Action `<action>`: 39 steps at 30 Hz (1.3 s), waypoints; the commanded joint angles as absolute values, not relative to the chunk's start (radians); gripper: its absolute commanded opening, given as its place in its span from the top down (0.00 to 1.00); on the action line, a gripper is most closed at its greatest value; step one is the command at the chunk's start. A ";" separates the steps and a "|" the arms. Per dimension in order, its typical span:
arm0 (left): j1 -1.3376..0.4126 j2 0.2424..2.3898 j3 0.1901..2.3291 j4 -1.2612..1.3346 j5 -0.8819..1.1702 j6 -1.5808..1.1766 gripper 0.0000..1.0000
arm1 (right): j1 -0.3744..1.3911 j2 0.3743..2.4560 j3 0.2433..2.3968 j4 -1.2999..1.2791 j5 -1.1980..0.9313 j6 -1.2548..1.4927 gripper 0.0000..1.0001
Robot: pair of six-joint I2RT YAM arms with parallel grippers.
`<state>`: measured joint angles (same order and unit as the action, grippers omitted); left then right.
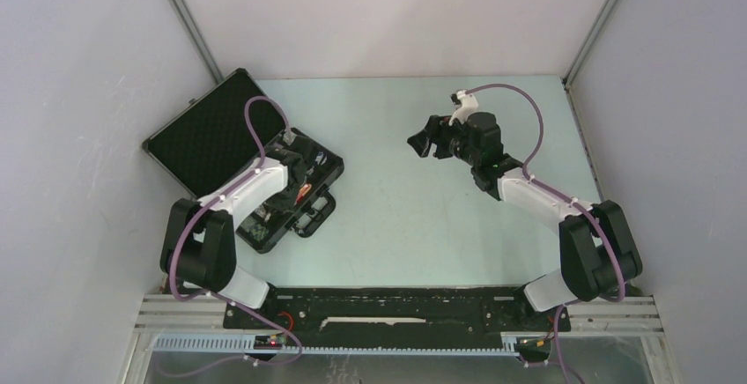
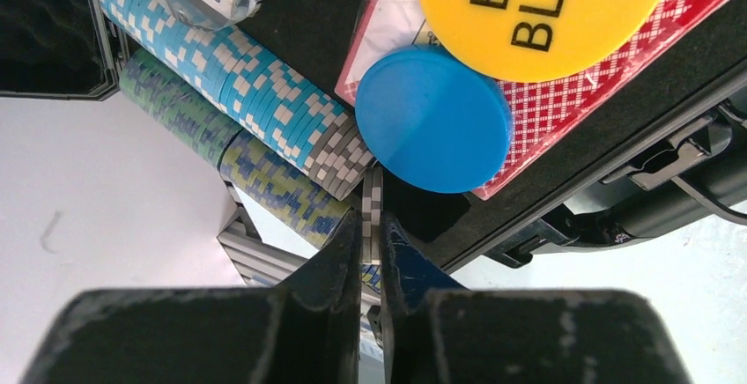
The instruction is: Pack up texas hold em set
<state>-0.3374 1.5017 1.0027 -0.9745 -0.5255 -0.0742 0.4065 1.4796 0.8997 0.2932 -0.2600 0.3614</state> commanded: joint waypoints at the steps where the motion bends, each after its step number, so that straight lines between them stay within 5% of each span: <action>1: -0.330 1.499 1.028 -0.945 -0.605 -0.092 0.84 | 0.396 1.475 0.898 0.354 -0.290 0.381 0.21; 14: -0.330 1.506 1.029 -0.939 -0.617 -0.097 0.70 | 0.392 1.489 0.898 0.370 -0.322 0.394 0.21; 24: -0.331 1.405 1.019 -0.919 -0.574 -0.085 0.48 | 0.394 1.486 0.898 0.371 -0.335 0.381 0.21; 39: -0.330 1.380 1.000 -0.906 -0.561 -0.098 0.37 | 0.403 1.488 0.899 0.379 -0.337 0.374 0.19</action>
<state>-0.3367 1.4128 1.0027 -0.9249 -0.5644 -0.0792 0.4007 1.4891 0.8982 0.3340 -0.3252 0.3840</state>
